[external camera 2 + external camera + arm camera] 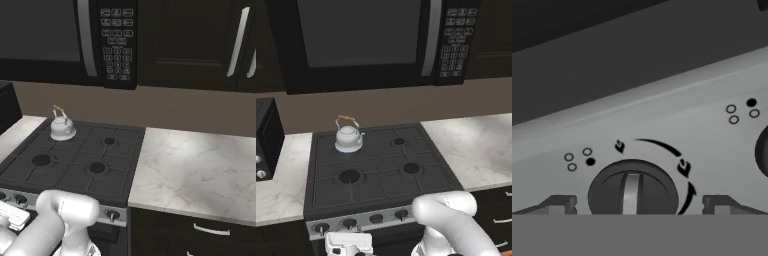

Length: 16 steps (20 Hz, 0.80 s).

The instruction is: Lower the heat of the kettle.

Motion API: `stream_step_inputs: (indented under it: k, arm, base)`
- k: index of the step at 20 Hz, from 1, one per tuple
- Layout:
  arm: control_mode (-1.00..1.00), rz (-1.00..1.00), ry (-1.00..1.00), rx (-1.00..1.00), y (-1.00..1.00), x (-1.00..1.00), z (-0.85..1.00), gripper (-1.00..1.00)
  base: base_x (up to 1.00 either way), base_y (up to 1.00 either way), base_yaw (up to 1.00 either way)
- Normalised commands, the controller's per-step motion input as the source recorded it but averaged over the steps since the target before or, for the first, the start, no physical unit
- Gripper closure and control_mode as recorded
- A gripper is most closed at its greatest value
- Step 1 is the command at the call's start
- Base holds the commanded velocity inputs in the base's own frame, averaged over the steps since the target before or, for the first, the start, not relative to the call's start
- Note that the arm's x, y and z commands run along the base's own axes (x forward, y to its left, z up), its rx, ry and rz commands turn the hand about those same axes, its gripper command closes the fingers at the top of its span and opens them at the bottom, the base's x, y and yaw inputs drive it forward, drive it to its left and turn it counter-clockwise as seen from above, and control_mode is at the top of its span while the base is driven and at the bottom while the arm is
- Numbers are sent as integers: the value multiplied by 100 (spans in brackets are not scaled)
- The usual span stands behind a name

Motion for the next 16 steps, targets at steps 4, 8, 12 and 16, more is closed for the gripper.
stream_step_inputs:
  k: [4,8,12,16]
  arm:
    - [-100,3,0,0,7,6,-5,-100]
    - [-100,3,0,0,1,6,0,-100]
    - [-100,2,0,0,0,8,0,-100]
    - [-100,2,-2,0,0,6,0,-100]
  base:
    - [0,0,0]
    - [0,0,0]
    - [0,0,0]
    - [0,0,0]
